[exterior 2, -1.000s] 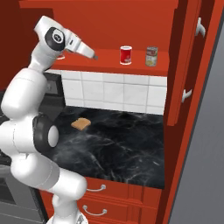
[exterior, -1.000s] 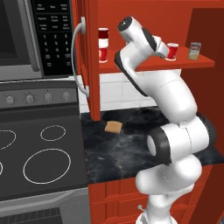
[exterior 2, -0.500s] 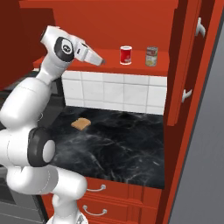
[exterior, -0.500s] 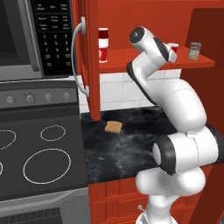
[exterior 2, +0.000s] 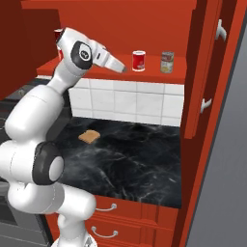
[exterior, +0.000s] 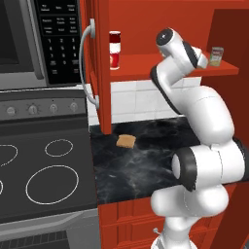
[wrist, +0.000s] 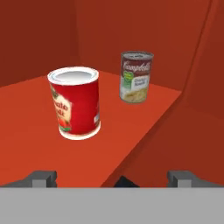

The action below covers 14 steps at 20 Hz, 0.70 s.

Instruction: Stack two cans on top of the other two cans in the cabinet.

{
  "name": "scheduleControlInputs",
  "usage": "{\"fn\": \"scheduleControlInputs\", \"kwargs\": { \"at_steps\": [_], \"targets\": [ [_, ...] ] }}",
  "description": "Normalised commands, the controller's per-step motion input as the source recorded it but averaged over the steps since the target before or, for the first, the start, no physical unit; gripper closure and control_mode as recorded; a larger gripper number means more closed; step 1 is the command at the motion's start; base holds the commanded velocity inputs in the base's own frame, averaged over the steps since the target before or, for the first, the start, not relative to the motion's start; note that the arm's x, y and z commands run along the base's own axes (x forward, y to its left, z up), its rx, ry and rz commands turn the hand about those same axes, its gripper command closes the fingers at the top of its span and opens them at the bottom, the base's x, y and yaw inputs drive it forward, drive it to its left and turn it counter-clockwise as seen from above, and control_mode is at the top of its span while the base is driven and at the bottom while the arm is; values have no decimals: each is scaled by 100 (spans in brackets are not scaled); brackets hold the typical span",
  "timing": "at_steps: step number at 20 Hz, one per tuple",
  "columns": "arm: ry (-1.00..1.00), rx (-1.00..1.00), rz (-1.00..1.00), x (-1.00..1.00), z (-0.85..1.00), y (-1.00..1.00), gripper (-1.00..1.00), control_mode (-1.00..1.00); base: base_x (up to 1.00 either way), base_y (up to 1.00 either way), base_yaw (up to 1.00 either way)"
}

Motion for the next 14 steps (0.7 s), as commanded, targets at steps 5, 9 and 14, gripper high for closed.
{"fn": "scheduleControlInputs", "kwargs": {
  "at_steps": [5,9,14],
  "targets": [
    [11,0,0,0,5,-27,-100,-100,0,0,0],
    [1,0,1,4,0,-24,-100,-100,0,0,0],
    [0,0,3,9,0,-20,-100,-100,0,0,0]
  ]
}}
